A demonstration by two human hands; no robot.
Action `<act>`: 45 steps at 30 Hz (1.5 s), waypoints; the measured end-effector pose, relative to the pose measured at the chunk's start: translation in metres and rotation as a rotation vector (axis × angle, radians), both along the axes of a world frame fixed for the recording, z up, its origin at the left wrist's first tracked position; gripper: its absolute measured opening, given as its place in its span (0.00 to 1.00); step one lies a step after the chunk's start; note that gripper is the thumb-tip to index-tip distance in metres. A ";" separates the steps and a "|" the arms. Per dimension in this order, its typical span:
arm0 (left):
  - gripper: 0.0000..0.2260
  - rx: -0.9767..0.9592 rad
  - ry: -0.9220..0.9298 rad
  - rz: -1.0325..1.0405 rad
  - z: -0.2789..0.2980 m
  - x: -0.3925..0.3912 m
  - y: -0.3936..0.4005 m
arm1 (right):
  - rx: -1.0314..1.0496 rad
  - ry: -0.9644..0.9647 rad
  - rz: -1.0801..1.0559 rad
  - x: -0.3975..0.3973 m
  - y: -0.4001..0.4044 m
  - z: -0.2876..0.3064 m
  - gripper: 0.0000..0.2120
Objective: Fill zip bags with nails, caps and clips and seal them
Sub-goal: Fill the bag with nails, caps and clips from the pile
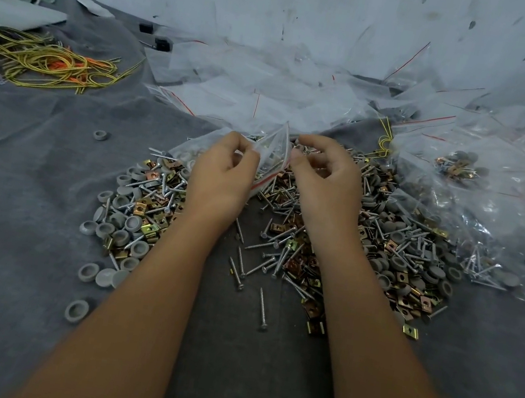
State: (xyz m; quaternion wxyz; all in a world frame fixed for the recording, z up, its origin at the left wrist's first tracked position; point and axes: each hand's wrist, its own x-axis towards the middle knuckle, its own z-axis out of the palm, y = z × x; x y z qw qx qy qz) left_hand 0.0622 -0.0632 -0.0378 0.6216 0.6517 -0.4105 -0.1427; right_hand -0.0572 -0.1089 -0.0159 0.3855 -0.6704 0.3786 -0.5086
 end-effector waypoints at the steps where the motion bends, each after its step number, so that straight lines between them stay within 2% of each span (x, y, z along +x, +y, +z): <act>1: 0.06 -0.002 -0.024 0.010 0.000 0.000 0.001 | 0.005 0.004 0.025 0.001 0.001 0.000 0.09; 6: 0.05 -0.094 -0.142 0.029 0.003 0.000 0.005 | 0.017 0.093 0.085 0.005 0.004 -0.003 0.16; 11: 0.03 -0.320 -0.270 0.308 0.009 0.005 0.013 | -0.019 0.058 -0.036 0.004 0.003 -0.002 0.14; 16: 0.03 -0.027 -0.386 0.242 0.001 0.007 0.008 | 0.027 0.094 -0.024 0.002 0.004 -0.003 0.10; 18: 0.03 0.055 -0.323 0.229 -0.002 0.009 0.005 | 0.059 0.217 -0.044 -0.002 0.001 -0.004 0.12; 20: 0.04 0.067 -0.260 0.232 -0.004 0.011 0.003 | 0.007 0.402 -0.029 -0.004 0.000 -0.005 0.13; 24: 0.05 0.048 -0.217 0.208 -0.004 0.010 0.001 | -0.259 0.892 0.020 0.001 0.002 -0.009 0.15; 26: 0.06 0.047 -0.209 0.193 -0.004 0.009 0.000 | -0.341 1.045 0.034 0.003 0.004 -0.013 0.19; 30: 0.07 0.039 -0.175 0.193 -0.005 0.008 -0.001 | -0.395 0.992 0.032 0.003 0.003 -0.012 0.11; 35: 0.06 0.012 -0.113 0.191 -0.005 0.010 -0.002 | -0.408 0.952 0.018 0.004 0.005 -0.008 0.09; 40: 0.06 0.022 -0.106 0.189 -0.005 0.009 -0.001 | -0.270 0.681 0.021 0.001 0.006 -0.005 0.08; 45: 0.05 0.015 -0.092 0.174 -0.004 0.008 -0.001 | -0.227 0.589 -0.004 0.002 0.004 -0.006 0.09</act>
